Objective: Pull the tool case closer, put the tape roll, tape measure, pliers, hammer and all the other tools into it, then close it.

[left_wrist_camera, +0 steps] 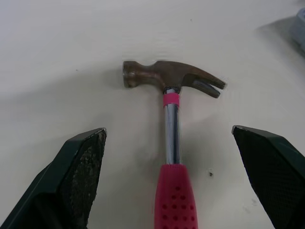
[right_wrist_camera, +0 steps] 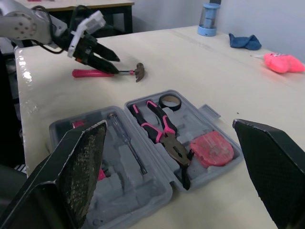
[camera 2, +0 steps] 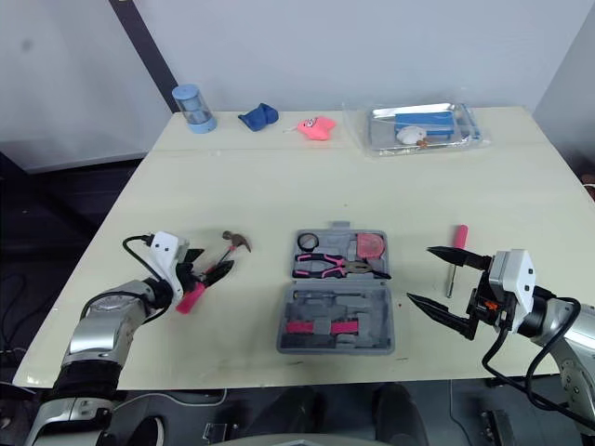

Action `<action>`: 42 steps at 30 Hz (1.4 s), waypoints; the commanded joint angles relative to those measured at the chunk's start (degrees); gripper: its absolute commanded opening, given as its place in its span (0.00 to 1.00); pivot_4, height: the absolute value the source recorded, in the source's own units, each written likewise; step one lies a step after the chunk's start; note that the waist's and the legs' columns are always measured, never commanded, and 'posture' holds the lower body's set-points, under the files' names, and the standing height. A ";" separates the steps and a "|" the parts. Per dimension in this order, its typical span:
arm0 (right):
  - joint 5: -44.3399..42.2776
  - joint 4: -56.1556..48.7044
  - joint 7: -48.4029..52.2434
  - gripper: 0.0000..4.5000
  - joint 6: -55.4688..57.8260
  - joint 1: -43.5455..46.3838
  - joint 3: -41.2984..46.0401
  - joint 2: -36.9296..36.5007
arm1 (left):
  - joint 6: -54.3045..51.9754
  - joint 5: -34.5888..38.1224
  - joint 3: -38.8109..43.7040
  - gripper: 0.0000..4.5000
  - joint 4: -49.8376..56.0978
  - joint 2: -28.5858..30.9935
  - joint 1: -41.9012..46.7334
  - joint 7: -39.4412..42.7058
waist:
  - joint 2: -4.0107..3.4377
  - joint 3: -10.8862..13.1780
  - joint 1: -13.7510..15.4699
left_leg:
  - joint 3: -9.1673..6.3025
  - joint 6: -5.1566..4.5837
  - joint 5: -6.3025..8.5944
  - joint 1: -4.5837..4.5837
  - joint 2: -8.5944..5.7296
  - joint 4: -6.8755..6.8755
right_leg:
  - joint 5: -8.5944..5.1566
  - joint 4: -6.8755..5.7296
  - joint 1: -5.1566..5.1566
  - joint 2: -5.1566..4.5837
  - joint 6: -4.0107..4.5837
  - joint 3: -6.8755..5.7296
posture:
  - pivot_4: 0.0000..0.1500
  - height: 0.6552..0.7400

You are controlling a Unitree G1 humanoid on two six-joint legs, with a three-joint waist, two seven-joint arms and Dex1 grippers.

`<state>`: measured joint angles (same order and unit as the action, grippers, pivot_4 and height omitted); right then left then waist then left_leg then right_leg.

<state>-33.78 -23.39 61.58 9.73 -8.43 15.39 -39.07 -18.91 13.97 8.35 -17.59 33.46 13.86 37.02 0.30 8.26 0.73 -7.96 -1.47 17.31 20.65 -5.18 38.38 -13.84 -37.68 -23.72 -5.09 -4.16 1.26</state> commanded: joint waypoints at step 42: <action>-5.97 -4.15 2.99 1.00 3.01 3.51 -0.38 -4.31 | 2.43 -4.90 -3.48 0.29 -17.30 -2.74 13.44 3.69 | 0.02 0.01 0.08 | -0.03 0.00 -0.01 0.09 -0.08 0.04 | 0.01 -0.04 -0.09 0.01 -0.02 0.00 | 1.00 1.00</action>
<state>-38.58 -26.06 64.29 12.64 -5.67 14.47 -42.80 -16.67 9.05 5.06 -34.58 30.93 27.09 39.96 0.33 8.27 0.80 -7.99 -1.46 17.30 20.74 -5.27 38.42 -13.83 -37.72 -23.81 -5.09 -4.18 1.26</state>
